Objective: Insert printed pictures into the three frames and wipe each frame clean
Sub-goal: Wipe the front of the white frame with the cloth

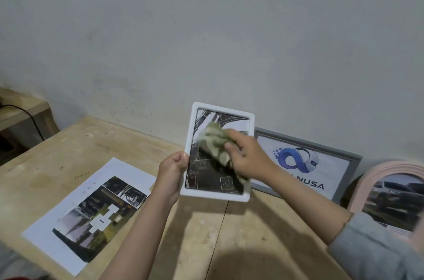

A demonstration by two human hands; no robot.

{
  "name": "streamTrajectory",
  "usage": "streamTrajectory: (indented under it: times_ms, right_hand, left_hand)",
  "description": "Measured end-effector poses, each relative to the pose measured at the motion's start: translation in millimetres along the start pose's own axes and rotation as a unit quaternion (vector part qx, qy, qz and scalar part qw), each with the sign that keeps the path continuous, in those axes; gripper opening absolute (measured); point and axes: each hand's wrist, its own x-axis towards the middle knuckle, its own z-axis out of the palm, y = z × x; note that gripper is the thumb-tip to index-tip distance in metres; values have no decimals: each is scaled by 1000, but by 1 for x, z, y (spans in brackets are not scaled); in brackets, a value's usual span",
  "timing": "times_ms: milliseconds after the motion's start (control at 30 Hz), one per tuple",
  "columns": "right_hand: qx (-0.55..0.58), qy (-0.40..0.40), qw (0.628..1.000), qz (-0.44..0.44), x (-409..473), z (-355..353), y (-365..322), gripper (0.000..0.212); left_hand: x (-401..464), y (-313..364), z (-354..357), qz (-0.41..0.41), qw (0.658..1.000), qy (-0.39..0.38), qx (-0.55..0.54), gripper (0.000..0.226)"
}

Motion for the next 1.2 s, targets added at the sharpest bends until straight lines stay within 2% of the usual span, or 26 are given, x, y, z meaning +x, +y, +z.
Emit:
streamTrajectory:
  times_ms: [67, 133, 200, 433, 600, 667, 767, 900, 967, 1067, 1133, 1200]
  right_hand:
    - [-143, 68, 984, -79, 13, -8, 8, 47]
    - [-274, 52, 954, -108, 21, -9, 19, 55]
    - [-324, 20, 940, -110, 19, 4, 29, 60]
    - [-220, -42, 957, -184, -42, 58, 38, 58]
    - [-108, -76, 981, -145, -61, 68, 37, 45]
    - [-109, -98, 981, -128, -62, 62, 35, 38]
    - [-152, -145, 974, -87, -64, 46, 40, 29]
    - [-227, -249, 941, -33, -57, 4, 40, 17]
    - [-223, -220, 949, -18, -47, -19, 34, 18]
    - [-210, -67, 973, -72, -27, -37, 22, 36]
    - [-240, 31, 960, -137, -10, -38, 15, 53]
    - [-286, 72, 939, -178, 7, -32, 12, 64]
  left_hand:
    - [0, 2, 3, 14, 1000, -9, 10, 32]
    - [-3, 5, 6, 32, 999, -29, -2, 31]
    - [-3, 6, 9, 33, 999, -25, -17, 31]
    - [1, 2, -1, 2, 998, 30, -52, 21]
    - [3, -9, -4, -1, 997, 58, -58, 23]
    - [2, -15, -5, -2, 997, 65, -42, 27]
    - [1, -13, -1, 9, 998, 64, -8, 16]
    - [4, -8, -10, 53, 996, 56, 53, 23]
    - [7, -3, -14, 68, 993, 60, 71, 24]
    - [6, -1, -7, 72, 991, 60, 97, 26]
    - [2, -1, 6, 72, 990, 42, 112, 26]
    - [0, -3, 15, 75, 989, 28, 124, 26]
